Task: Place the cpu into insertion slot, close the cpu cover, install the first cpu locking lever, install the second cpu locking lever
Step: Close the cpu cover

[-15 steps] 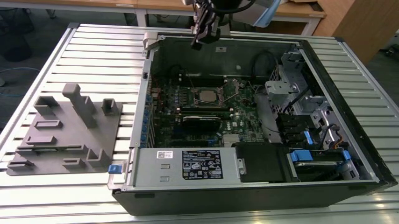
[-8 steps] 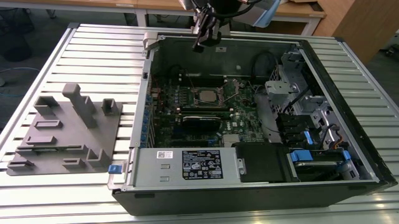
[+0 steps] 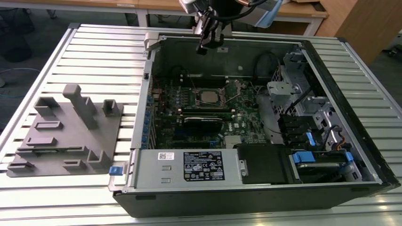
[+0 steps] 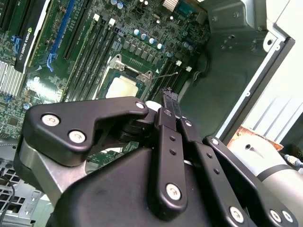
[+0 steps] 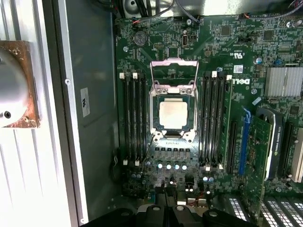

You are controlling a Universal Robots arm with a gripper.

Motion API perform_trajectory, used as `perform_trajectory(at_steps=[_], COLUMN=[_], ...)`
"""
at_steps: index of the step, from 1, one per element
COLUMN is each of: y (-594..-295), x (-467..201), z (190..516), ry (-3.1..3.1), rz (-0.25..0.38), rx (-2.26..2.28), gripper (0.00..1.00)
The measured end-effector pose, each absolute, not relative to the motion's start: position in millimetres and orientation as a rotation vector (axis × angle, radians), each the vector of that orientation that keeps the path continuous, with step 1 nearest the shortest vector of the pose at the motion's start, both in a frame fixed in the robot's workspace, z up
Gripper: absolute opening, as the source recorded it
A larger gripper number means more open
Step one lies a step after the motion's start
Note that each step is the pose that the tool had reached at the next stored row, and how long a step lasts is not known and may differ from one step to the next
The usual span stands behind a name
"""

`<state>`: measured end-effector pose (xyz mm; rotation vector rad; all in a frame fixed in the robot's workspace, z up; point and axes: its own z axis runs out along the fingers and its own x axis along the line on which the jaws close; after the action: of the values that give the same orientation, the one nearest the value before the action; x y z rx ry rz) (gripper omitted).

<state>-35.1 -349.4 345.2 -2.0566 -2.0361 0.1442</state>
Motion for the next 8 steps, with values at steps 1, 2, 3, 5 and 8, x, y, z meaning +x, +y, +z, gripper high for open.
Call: perform_trajectory(at_steps=[1, 2, 3, 5, 8], y=[-349.4, -349.4, -349.4, -349.4, -349.4], x=[-35.1, -35.1, -35.2, -35.2, -35.4], z=[345.2, 345.2, 345.2, 345.0, 344.1], ry=[-2.036, -2.036, -2.036, -2.037, -2.046], rz=[0.144, 0.144, 0.144, 0.143, 0.128], rx=[-2.057, -2.057, -2.057, -2.057, -2.065], gripper=[0.11, 0.11, 0.11, 0.11, 0.11])
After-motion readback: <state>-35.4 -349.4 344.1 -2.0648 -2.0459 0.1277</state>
